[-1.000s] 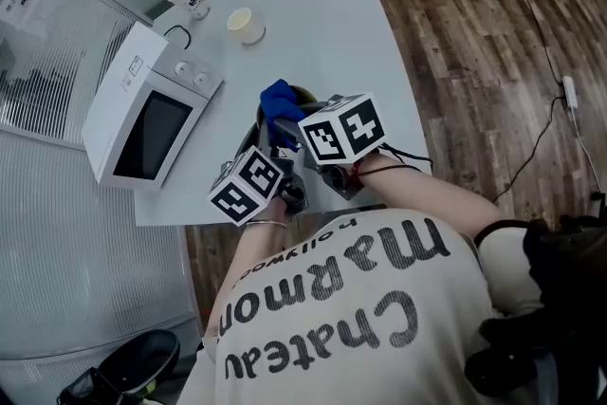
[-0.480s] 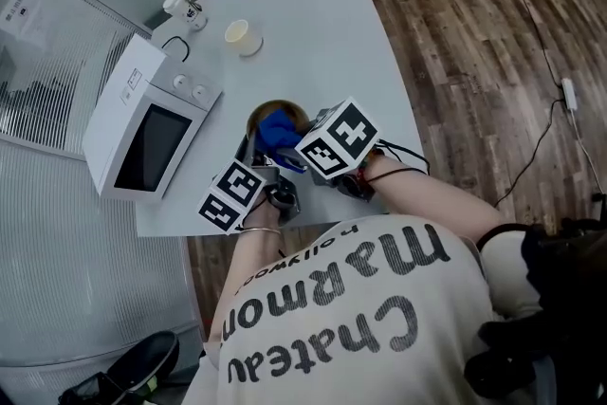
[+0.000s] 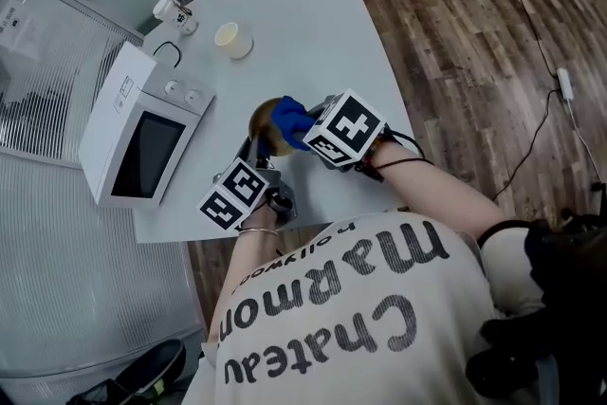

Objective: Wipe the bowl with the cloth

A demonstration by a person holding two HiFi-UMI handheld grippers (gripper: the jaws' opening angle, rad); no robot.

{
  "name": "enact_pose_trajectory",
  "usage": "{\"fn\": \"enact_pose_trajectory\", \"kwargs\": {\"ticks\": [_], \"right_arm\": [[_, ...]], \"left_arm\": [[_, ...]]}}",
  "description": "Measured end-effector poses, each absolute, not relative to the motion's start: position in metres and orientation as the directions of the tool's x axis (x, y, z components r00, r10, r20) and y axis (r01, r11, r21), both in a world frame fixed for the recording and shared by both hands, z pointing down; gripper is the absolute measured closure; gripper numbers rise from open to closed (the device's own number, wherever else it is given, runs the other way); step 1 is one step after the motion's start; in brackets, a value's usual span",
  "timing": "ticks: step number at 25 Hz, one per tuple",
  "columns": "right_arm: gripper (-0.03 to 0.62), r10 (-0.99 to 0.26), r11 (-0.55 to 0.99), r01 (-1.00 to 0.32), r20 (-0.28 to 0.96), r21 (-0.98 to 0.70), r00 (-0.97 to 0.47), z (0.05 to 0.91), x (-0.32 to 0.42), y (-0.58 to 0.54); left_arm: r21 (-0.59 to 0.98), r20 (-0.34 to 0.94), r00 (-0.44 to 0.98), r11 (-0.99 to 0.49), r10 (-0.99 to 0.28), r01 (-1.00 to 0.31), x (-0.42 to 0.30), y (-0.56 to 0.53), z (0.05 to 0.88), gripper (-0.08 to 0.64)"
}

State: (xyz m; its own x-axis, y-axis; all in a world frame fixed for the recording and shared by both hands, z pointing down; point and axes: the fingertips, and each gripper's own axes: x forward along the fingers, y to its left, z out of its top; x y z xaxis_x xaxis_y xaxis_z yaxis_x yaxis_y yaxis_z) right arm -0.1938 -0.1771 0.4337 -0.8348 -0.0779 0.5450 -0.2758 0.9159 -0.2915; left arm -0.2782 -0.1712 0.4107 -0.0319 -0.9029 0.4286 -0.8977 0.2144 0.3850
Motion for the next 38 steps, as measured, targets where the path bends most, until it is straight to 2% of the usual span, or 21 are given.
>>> {"fn": "enact_pose_trajectory", "kwargs": {"ticks": [9, 19, 24, 29, 33, 38], "right_arm": [[0.526, -0.217, 0.925, -0.351, 0.551, -0.148, -0.806, 0.428, -0.181, -0.199], [0.526, -0.242, 0.906, -0.386, 0.538, -0.173, -0.808, 0.429, -0.177, -0.204], [0.526, -0.202, 0.922, -0.344, 0.541, -0.176, -0.817, 0.422, -0.184, -0.192], [0.526, 0.012, 0.953, -0.135, 0.479, -0.270, -0.878, 0.402, -0.218, -0.146], [0.526, -0.037, 0.966, -0.168, 0.541, -0.196, -0.840, 0.414, -0.221, -0.145], [0.526, -0.088, 0.956, -0.222, 0.534, -0.193, -0.841, 0.424, -0.223, -0.147]], "left_arm": [[0.352, 0.443, 0.046, 0.126, -0.896, -0.928, -0.264, -0.176, 0.413, 0.499], [0.348, 0.480, 0.062, 0.126, -0.875, -0.929, -0.263, -0.169, 0.431, 0.494], [0.327, 0.526, -0.018, 0.222, -0.850, -0.919, -0.274, -0.160, 0.440, 0.499], [0.182, 0.533, -0.044, 0.166, -0.845, -0.969, -0.271, -0.160, 0.431, 0.537], [0.091, 0.533, -0.040, 0.104, -0.845, -0.990, -0.260, -0.157, 0.426, 0.537], [0.065, 0.540, -0.026, 0.072, -0.842, -0.995, -0.257, -0.152, 0.431, 0.543]]}}
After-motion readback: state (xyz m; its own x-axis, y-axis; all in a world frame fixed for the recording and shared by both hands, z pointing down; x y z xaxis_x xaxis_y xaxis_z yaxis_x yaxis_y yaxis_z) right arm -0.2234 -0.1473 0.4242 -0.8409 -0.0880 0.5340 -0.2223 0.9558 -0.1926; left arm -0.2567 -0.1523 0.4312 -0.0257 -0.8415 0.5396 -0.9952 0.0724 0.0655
